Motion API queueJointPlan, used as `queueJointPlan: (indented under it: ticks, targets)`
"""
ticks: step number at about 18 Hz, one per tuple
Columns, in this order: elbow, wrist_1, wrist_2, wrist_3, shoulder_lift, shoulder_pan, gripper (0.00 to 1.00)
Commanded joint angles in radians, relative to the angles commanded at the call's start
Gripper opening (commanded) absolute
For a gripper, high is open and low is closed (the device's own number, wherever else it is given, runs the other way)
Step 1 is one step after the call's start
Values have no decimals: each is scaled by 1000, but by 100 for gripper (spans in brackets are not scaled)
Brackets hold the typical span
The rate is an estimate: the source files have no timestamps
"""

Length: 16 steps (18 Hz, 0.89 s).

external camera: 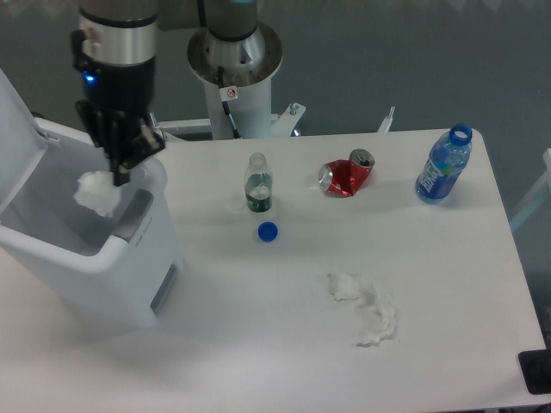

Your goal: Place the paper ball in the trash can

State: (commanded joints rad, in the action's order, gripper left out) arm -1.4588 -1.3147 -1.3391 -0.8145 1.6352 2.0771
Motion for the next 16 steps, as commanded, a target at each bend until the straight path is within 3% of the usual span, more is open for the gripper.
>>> queueJointPlan:
  ticks: [1, 2, 3, 7, 10, 13, 16]
  targets:
    - [-8, 3, 0, -2, 0, -2, 58]
    - [-14, 18, 0, -2, 0, -2, 85]
    - [-20, 37, -2, -2, -2, -3, 100]
    - [-26, 92, -9, -6, 1, 14, 100]
    - [-25, 86, -3, -107, 6, 171, 100]
    - [-25, 83, -5, -236, 40, 280, 100]
    - [-28, 86, -8, -242, 64, 371, 100]
